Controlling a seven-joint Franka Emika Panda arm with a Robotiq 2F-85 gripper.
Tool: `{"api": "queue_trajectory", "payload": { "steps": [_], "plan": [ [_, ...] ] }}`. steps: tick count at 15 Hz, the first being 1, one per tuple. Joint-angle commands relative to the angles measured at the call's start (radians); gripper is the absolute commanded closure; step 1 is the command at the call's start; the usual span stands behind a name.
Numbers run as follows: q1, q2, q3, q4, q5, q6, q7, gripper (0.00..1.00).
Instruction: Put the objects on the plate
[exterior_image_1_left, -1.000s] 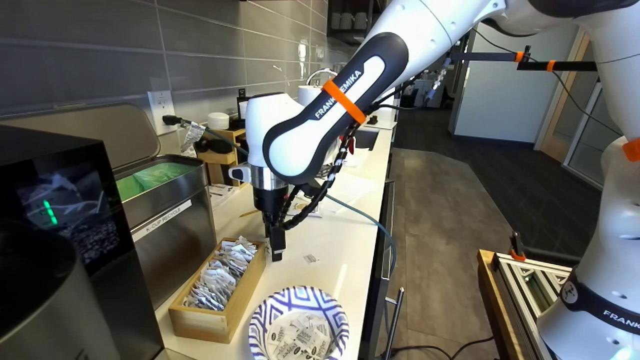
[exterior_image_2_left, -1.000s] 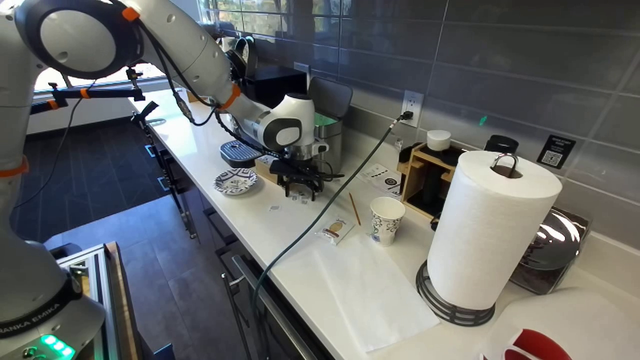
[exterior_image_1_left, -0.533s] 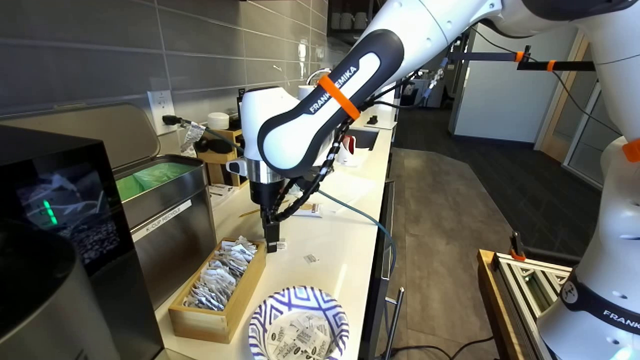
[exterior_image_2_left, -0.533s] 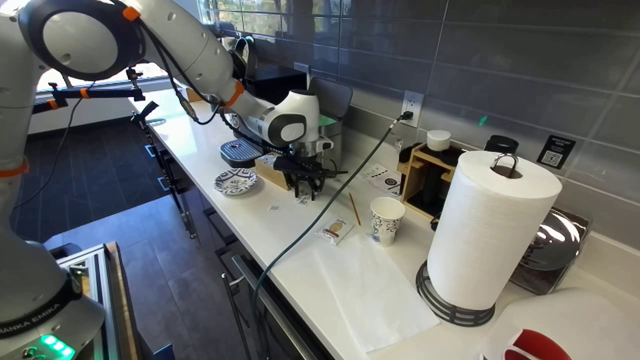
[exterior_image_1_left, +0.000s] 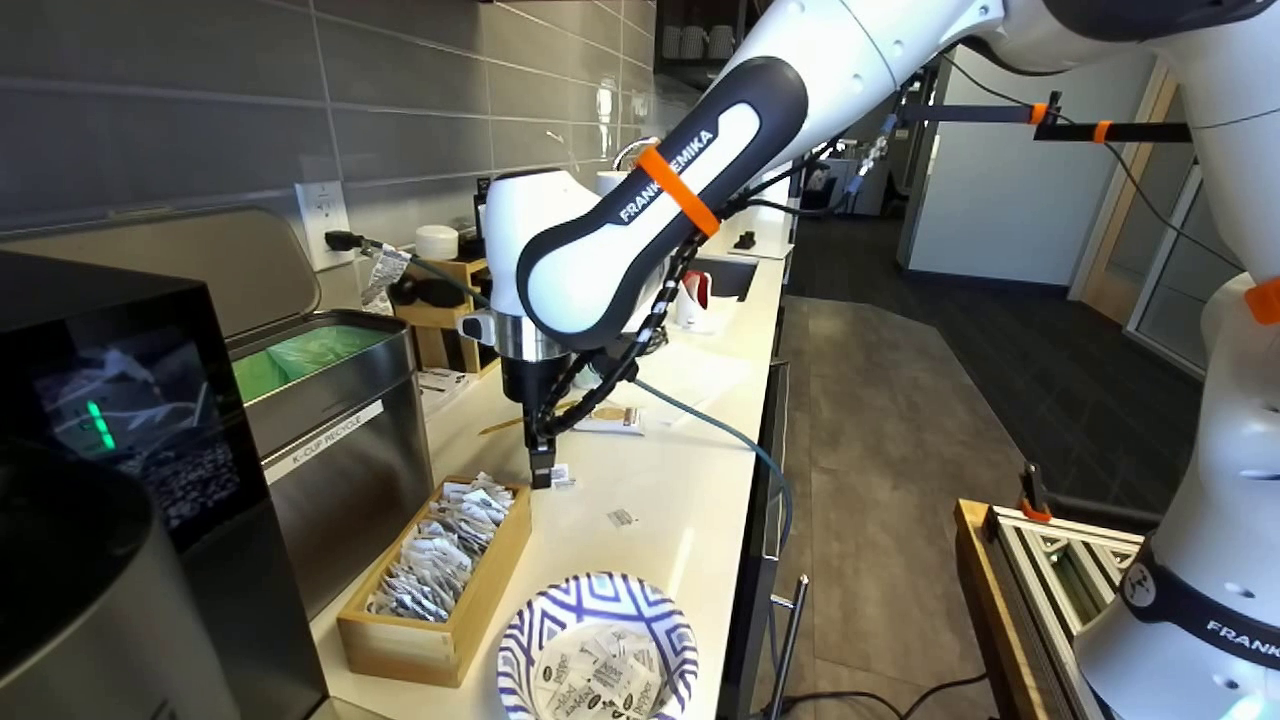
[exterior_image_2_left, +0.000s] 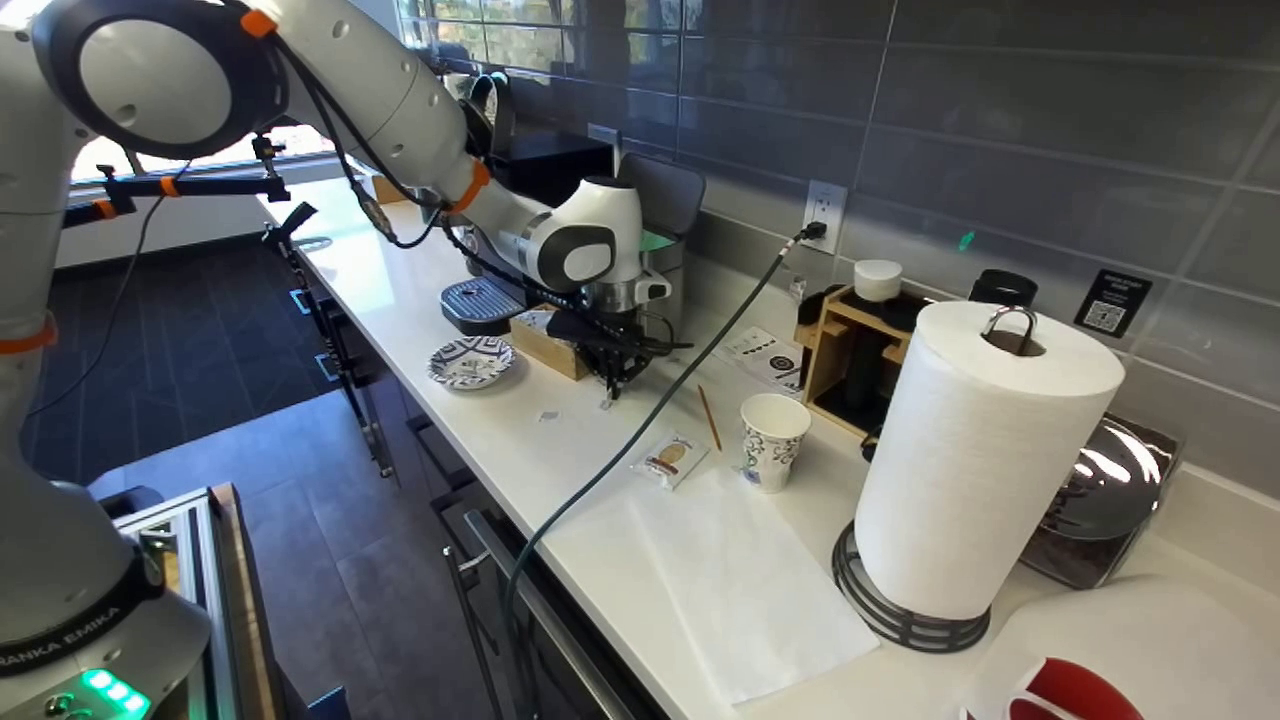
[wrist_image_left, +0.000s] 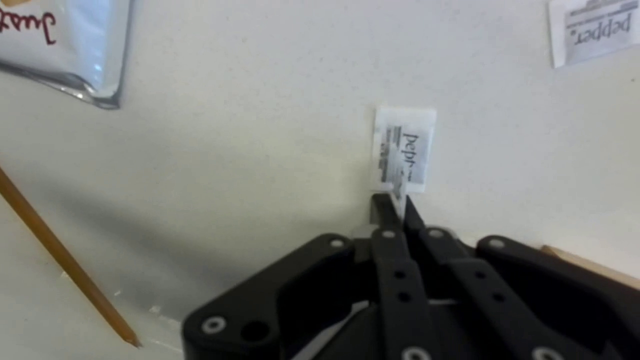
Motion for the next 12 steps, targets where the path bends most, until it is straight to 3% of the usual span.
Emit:
{"api": "queue_trajectory", "payload": {
  "steps": [1,6,12],
  "plan": [
    [-0.004,-0.067,0.012,-0.094,0.009,0.001,0.024,0.99],
    [-0.018,-0.209,0.036,-0.282,0.051,0.078,-0.005,0.99],
    [-0.024,-0.362,0.104,-0.449,0.276,0.142,-0.154,0.99]
  ]
}}
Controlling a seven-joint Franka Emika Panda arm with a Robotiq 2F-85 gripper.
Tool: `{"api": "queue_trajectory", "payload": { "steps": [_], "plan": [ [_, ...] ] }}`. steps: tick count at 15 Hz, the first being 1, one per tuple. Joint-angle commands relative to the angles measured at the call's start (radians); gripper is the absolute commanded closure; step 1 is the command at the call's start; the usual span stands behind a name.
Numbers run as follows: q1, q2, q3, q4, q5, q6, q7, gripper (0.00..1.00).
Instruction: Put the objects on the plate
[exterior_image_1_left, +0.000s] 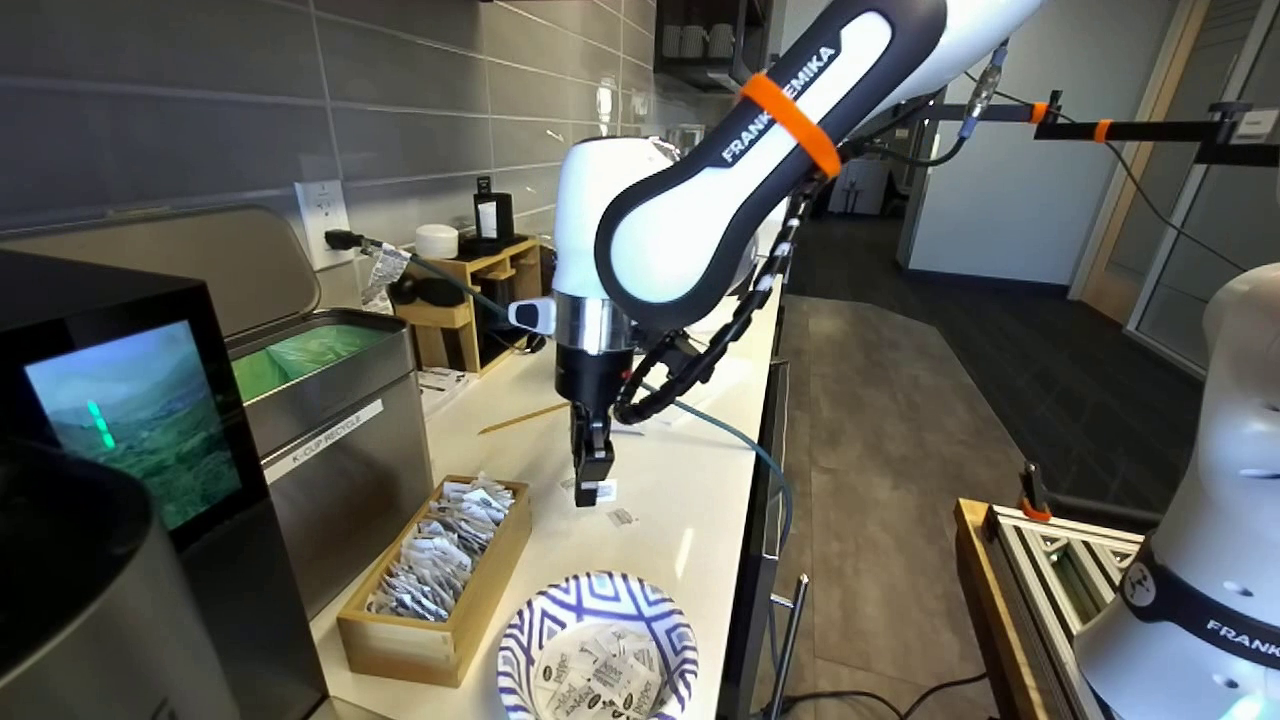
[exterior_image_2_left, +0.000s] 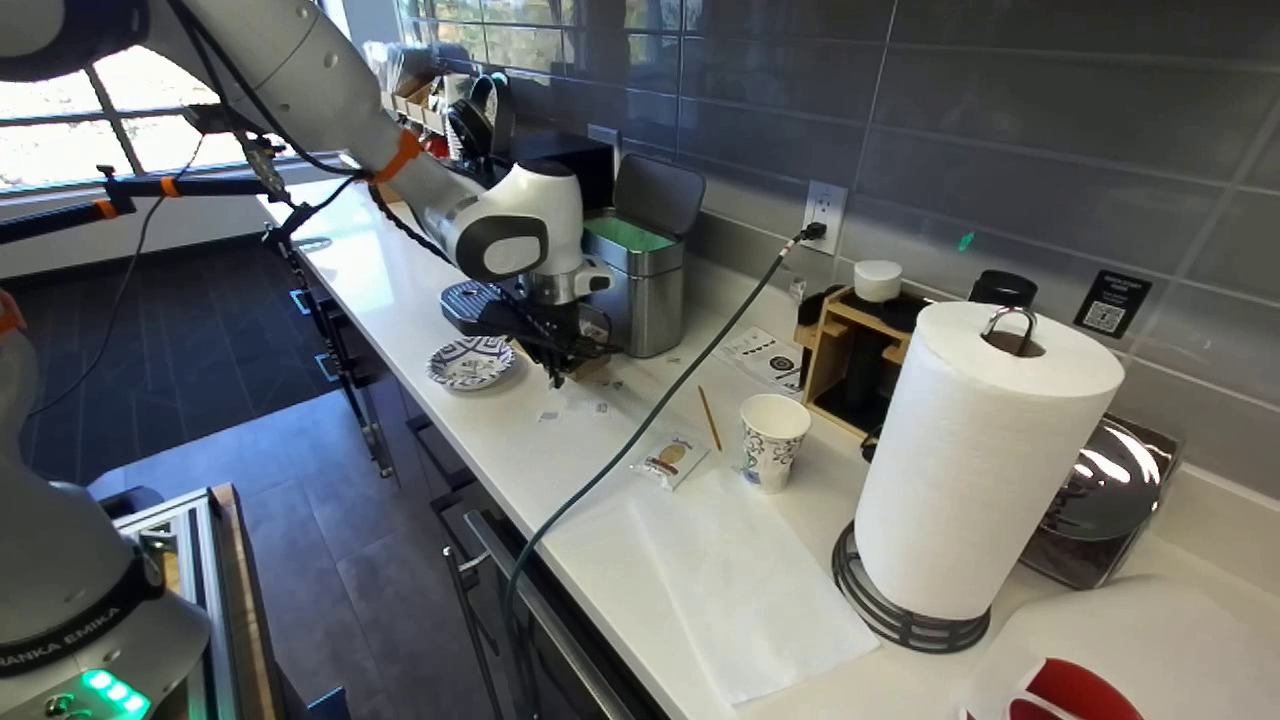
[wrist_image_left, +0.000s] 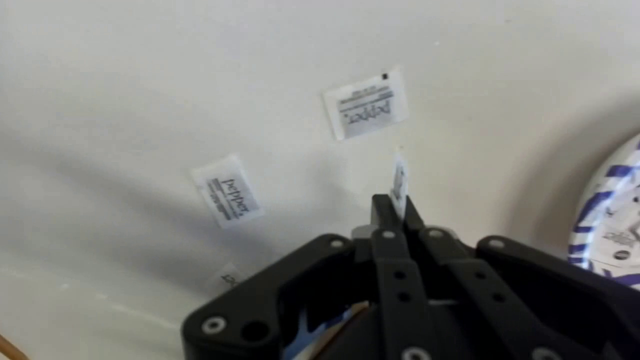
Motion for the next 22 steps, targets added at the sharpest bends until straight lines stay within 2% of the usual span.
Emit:
{"api": "queue_trajectory", "payload": {
  "steps": [1,7,14,15,16,22],
  "plan": [
    [0.001,-0.129,0.042,-0.136,0.134,0.045,-0.122,0.99],
    [0.089,-0.239,0.048,-0.2,0.236,0.029,-0.287,0.99],
    [0.188,-0.239,0.044,-0.166,0.242,-0.011,-0.361,0.99],
    [0.195,-0.232,0.044,-0.159,0.243,-0.019,-0.369,0.91],
    [0.201,-0.229,0.043,-0.158,0.244,-0.017,-0.377,0.7],
    [0.207,-0.236,0.036,-0.167,0.265,0.003,-0.406,0.27]
  ]
}}
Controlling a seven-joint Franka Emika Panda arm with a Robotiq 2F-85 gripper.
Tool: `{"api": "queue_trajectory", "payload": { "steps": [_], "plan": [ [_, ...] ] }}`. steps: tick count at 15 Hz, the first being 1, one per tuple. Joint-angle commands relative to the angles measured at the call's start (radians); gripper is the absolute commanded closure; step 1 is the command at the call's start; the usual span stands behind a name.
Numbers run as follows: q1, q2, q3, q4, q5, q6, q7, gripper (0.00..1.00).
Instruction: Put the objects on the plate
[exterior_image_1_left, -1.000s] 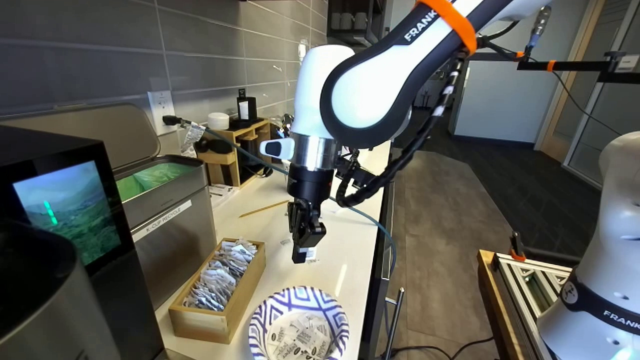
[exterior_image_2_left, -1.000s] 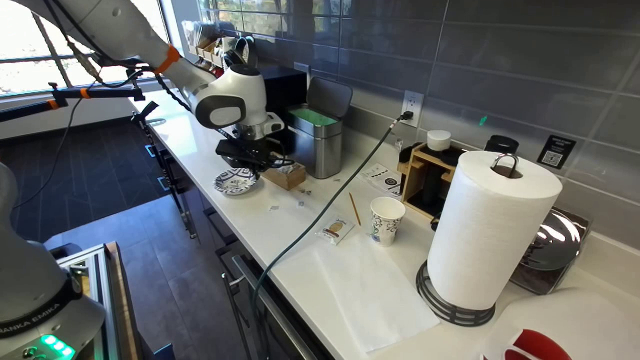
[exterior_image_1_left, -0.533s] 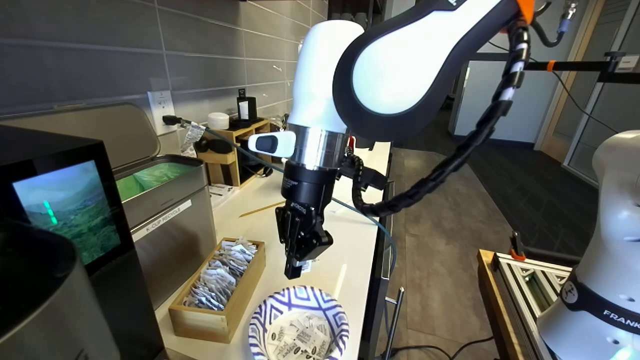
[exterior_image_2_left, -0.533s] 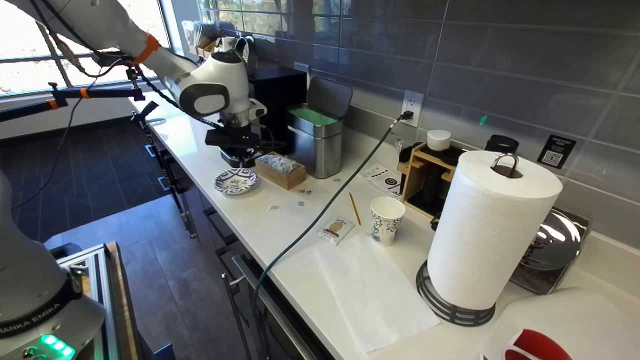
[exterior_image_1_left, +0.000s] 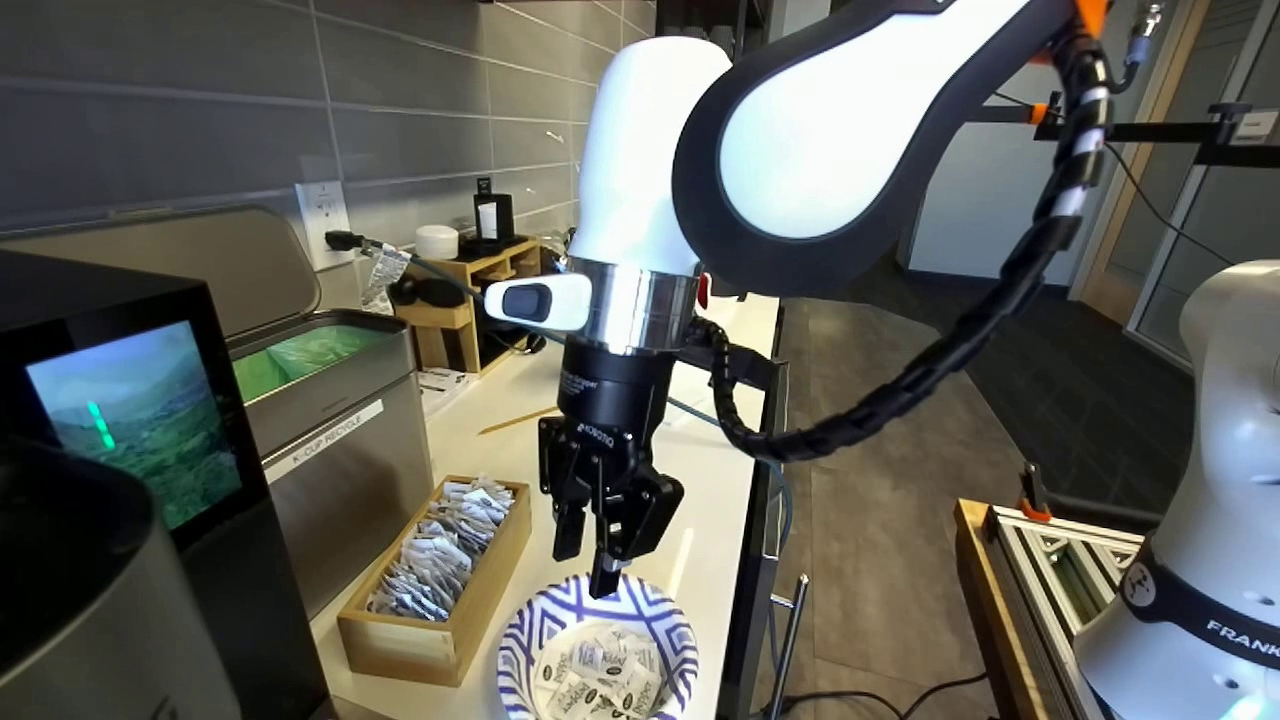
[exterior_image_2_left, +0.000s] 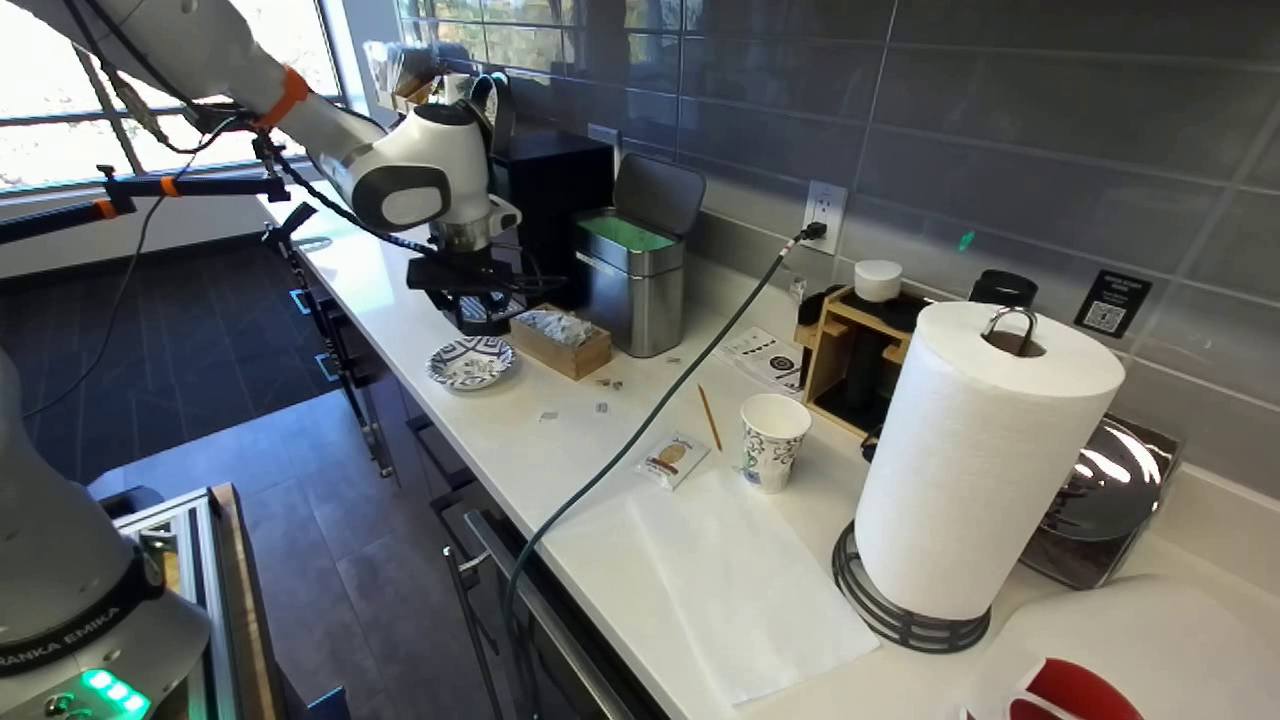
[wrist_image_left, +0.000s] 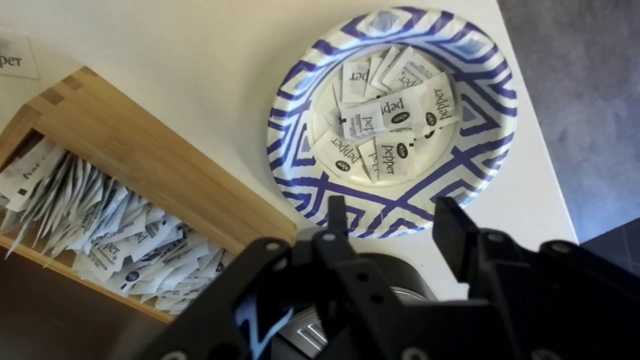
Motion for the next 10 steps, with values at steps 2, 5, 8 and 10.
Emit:
{"api": "queue_trajectory", "payload": {
  "steps": [2,5,8,10],
  "plan": [
    [0.0,-0.006,-0.031,-0.007,-0.002,0.005,0.037,0.12],
    [-0.021,-0.002,-0.066,-0.009,0.002,0.008,0.11,0.0],
    [-0.047,-0.005,-0.11,-0.02,-0.035,0.003,0.242,0.0],
    [-0.043,0.001,-0.109,-0.003,-0.013,0.0,0.201,0.0]
  ]
}}
